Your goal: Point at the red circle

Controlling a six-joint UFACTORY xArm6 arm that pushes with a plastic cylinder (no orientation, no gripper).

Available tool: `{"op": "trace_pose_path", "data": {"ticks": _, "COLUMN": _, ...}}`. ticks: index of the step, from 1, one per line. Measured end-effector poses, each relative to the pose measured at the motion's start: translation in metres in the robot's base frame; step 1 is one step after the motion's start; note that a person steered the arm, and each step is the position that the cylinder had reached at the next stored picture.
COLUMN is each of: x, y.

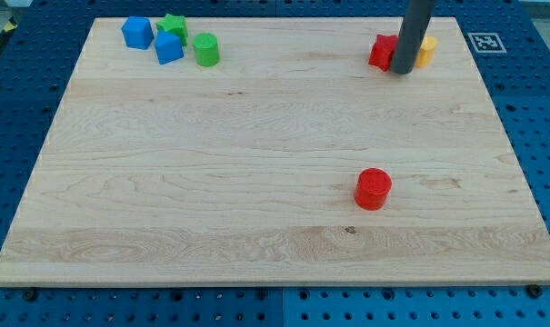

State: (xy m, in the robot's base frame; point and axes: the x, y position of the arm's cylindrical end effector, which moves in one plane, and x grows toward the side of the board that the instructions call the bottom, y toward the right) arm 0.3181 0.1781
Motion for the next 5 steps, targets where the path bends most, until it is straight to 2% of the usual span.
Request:
{"op": "trace_pose_path", "data": {"ticks": 2, "x": 0.047, "y": -0.093}}
{"op": "trace_pose_path", "data": {"ticks": 5, "x": 0.251, "y": -0.122}}
